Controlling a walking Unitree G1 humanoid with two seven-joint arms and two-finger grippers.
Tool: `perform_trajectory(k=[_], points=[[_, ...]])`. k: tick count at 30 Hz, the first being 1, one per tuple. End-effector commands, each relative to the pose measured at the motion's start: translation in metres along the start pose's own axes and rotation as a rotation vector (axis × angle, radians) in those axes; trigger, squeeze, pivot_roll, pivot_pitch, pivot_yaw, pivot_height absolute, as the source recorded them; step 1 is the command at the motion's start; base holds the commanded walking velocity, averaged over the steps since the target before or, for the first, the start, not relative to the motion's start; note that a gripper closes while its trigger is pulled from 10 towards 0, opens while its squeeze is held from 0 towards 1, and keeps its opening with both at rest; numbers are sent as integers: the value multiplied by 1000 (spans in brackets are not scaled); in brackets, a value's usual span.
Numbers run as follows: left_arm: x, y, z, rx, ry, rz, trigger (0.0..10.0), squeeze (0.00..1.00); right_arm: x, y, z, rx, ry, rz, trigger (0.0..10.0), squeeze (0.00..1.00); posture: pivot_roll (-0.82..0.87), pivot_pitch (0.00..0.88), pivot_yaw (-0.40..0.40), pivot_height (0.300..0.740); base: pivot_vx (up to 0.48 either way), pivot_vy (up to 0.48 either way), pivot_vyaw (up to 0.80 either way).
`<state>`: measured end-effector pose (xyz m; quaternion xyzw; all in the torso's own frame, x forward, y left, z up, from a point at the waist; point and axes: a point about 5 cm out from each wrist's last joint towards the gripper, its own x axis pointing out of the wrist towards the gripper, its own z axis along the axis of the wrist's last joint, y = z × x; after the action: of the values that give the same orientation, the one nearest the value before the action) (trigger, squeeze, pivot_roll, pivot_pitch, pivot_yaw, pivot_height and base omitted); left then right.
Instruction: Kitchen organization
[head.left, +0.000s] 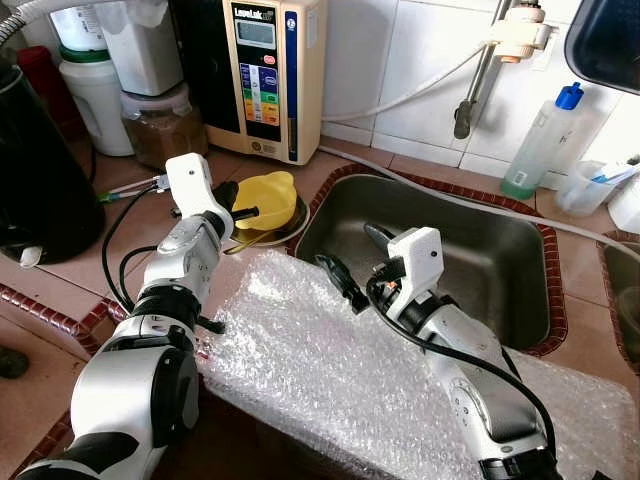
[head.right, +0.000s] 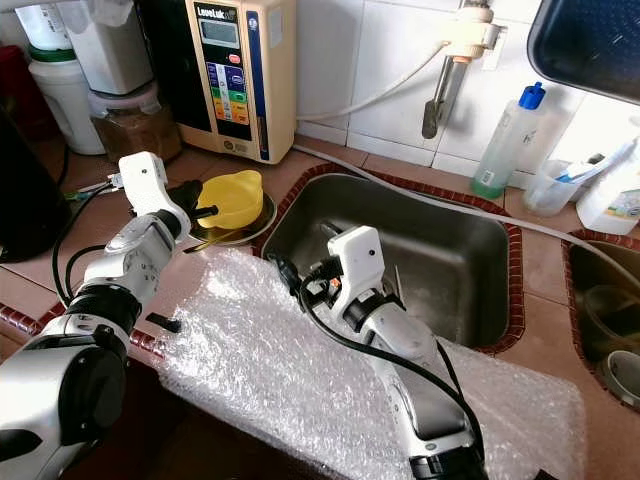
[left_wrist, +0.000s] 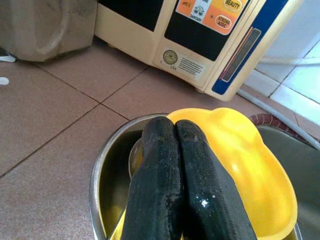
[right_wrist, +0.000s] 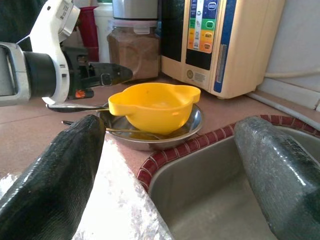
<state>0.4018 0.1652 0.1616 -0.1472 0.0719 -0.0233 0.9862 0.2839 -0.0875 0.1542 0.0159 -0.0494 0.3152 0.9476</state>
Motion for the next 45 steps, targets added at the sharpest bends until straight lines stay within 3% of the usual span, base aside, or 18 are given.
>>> perform_trajectory(k=[1, 2, 3, 5, 13, 29, 30, 39, 40, 41, 42, 45], points=[[-1, 3, 2, 36, -11, 21, 0, 0, 0, -6, 1, -5, -4, -27, 10000, 0, -14, 0, 5, 740, 0, 0, 0], [0, 5, 2, 35, -10, 36, 0, 0, 0, -6, 1, -6, -4, -30, 10000, 0, -14, 0, 5, 740, 0, 0, 0], [0, 5, 4, 0, -24, 41, 10000, 1000, 0, -6, 1, -7, -3, -31, 10000, 0, -14, 0, 5, 740, 0, 0, 0], [0, 3, 8, -46, -46, 28, 10000, 1000, 0, -7, 0, -8, -1, -34, 10000, 0, -16, 0, 4, 740, 0, 0, 0], [3, -7, 10, -44, -34, 8, 10000, 1000, 0, -5, -2, -10, 3, -32, 10000, 0, -15, 0, 4, 740, 0, 0, 0], [5, -12, 14, 79, -32, 39, 10000, 1000, -1, -5, -1, -20, -7, -52, 10000, 0, -27, 0, 18, 740, 0, 0, 0], [5, -11, 11, 116, -12, 53, 10000, 1000, -1, -6, -1, -22, -6, -54, 10000, 0, -27, 0, 18, 740, 0, 0, 0], [4, -11, -7, 141, 87, 52, 10000, 1000, -3, -5, -2, -23, -1, -58, 10000, 0, -32, 0, 22, 740, 0, 0, 0], [4, -11, -10, 140, 104, 52, 10000, 576, -3, -5, -2, -23, -1, -58, 10000, 0, -33, 0, 22, 740, 0, 0, 0], [4, -11, -10, 140, 104, 52, 10000, 576, -3, -5, -2, -23, -1, -58, 10000, 0, -33, 0, 22, 740, 0, 0, 0], [4, -11, -12, 140, 114, 52, 10000, 0, -3, -5, -2, -23, -1, -58, 10000, 0, -33, 0, 22, 740, 0, 0, 0], [3, -11, -16, 152, 136, 46, 10000, 0, -3, -6, -2, -24, -1, -59, 10000, 0, -34, 0, 22, 740, 0, 0, 0]])
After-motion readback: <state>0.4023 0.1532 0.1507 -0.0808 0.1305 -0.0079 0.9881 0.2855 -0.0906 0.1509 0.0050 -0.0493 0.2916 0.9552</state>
